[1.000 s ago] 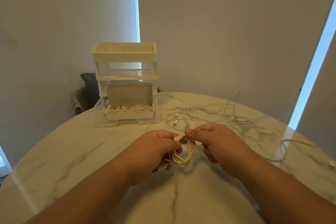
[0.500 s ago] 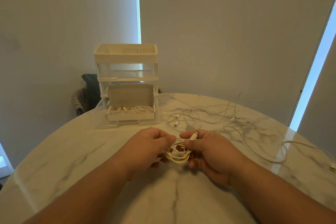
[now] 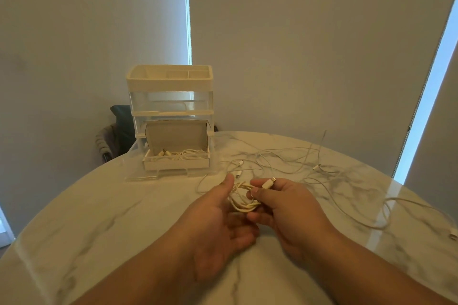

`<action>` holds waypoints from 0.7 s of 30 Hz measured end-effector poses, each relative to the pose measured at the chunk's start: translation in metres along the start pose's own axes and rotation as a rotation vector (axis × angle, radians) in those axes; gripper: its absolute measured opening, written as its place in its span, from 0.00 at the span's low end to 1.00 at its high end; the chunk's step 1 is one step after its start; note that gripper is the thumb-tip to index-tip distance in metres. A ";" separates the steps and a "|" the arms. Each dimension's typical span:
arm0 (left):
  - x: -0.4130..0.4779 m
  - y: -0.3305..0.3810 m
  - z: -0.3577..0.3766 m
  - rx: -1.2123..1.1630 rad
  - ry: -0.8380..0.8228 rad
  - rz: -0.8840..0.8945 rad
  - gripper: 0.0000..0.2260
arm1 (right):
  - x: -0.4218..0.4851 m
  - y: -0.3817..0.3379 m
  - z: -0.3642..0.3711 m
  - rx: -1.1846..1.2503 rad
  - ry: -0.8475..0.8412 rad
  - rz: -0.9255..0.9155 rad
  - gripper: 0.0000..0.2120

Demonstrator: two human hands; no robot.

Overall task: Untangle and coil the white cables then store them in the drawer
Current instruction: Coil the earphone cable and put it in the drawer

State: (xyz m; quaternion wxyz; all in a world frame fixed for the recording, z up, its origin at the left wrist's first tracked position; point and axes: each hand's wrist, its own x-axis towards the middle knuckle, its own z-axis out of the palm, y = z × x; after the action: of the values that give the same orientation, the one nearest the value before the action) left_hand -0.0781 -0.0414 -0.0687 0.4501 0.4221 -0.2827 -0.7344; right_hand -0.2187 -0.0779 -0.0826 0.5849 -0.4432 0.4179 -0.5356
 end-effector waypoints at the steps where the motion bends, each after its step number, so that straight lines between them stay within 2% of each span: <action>1: 0.003 -0.001 0.001 -0.069 0.040 0.101 0.23 | -0.001 0.001 0.000 -0.036 -0.008 -0.005 0.07; 3: 0.008 -0.002 -0.001 -0.137 0.139 0.242 0.14 | -0.001 0.003 0.001 -0.086 -0.022 -0.011 0.06; 7: 0.006 -0.001 -0.002 -0.096 0.162 0.299 0.09 | -0.003 0.002 0.001 -0.125 -0.042 -0.025 0.05; 13: 0.006 -0.003 -0.004 0.076 0.114 0.330 0.13 | -0.001 0.007 0.002 -0.185 -0.024 0.009 0.10; 17: 0.007 -0.001 -0.003 0.091 0.166 0.352 0.09 | 0.001 0.007 0.001 -0.182 0.018 0.030 0.11; 21: 0.010 0.003 -0.006 0.158 0.214 0.359 0.10 | 0.004 0.010 -0.001 -0.237 0.019 -0.013 0.10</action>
State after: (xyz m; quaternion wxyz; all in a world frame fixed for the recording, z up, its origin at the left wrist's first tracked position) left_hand -0.0741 -0.0519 -0.0728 0.5667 0.4742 -0.3607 -0.5691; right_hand -0.2167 -0.0813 -0.0928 0.5207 -0.5068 0.4811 -0.4904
